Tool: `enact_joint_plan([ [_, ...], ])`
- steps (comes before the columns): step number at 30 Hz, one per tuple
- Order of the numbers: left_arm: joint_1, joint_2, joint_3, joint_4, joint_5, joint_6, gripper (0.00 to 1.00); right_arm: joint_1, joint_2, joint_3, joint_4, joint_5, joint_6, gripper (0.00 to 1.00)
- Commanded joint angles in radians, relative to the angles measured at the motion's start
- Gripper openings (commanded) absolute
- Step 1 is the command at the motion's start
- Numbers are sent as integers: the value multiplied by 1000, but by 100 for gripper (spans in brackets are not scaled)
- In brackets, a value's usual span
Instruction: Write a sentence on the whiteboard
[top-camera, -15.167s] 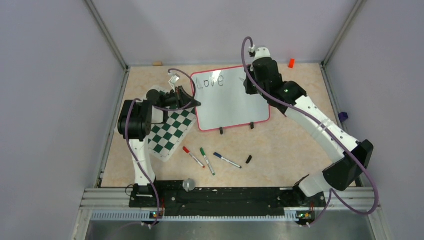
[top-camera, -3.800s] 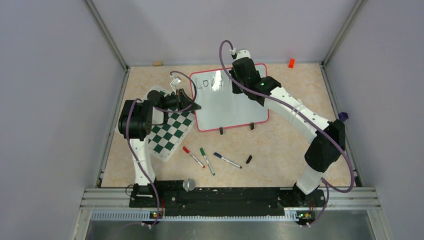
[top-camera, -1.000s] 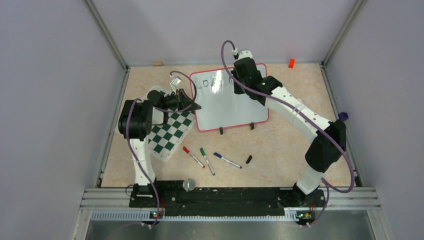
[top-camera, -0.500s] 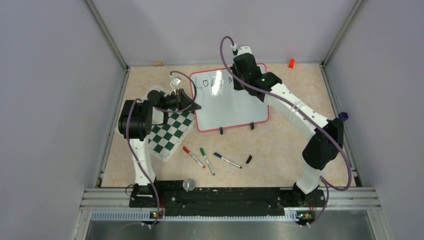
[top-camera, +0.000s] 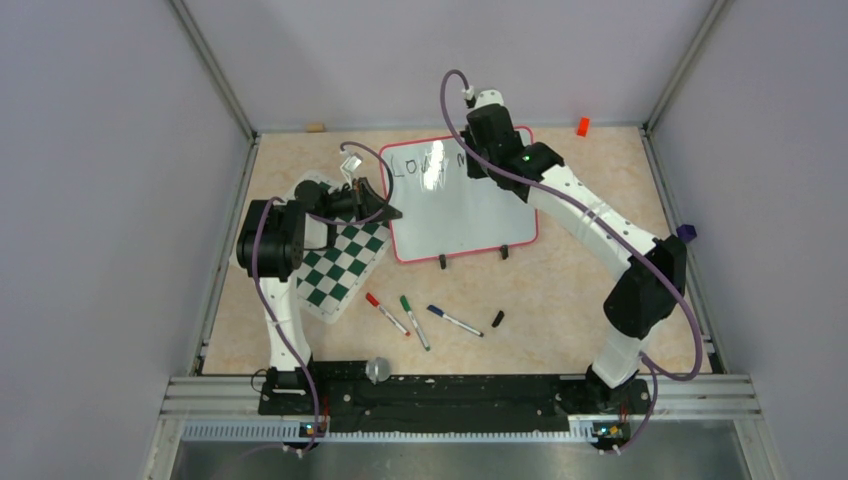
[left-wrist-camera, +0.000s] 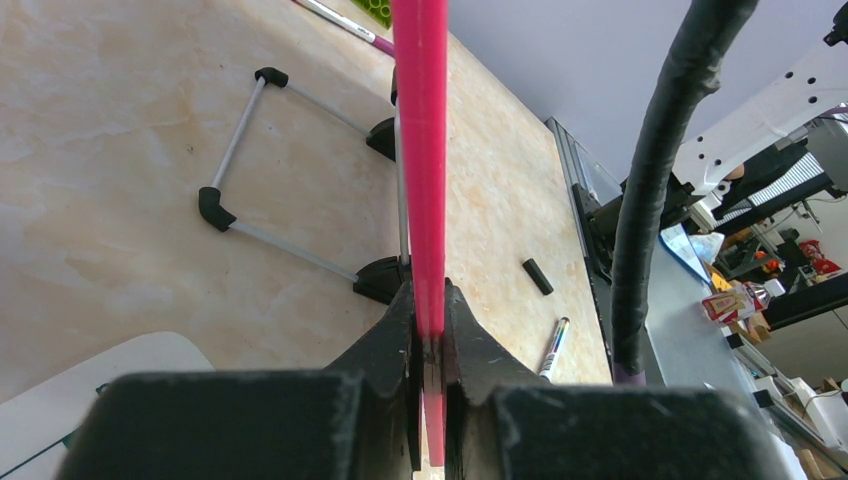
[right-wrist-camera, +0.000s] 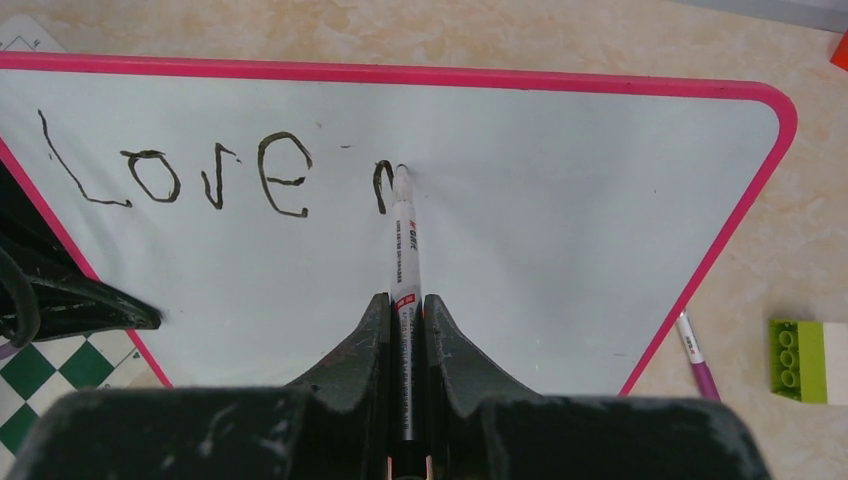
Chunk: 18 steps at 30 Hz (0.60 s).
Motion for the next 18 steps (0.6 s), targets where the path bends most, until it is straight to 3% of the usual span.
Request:
enact_joint_plan([
  [1,-5,-13,5,140,32,59,0,-31,11,13,20,63,-12,0],
  [18,-5,-11,7,140,31,58,0,-32,-54,-116,19,15,37,0],
])
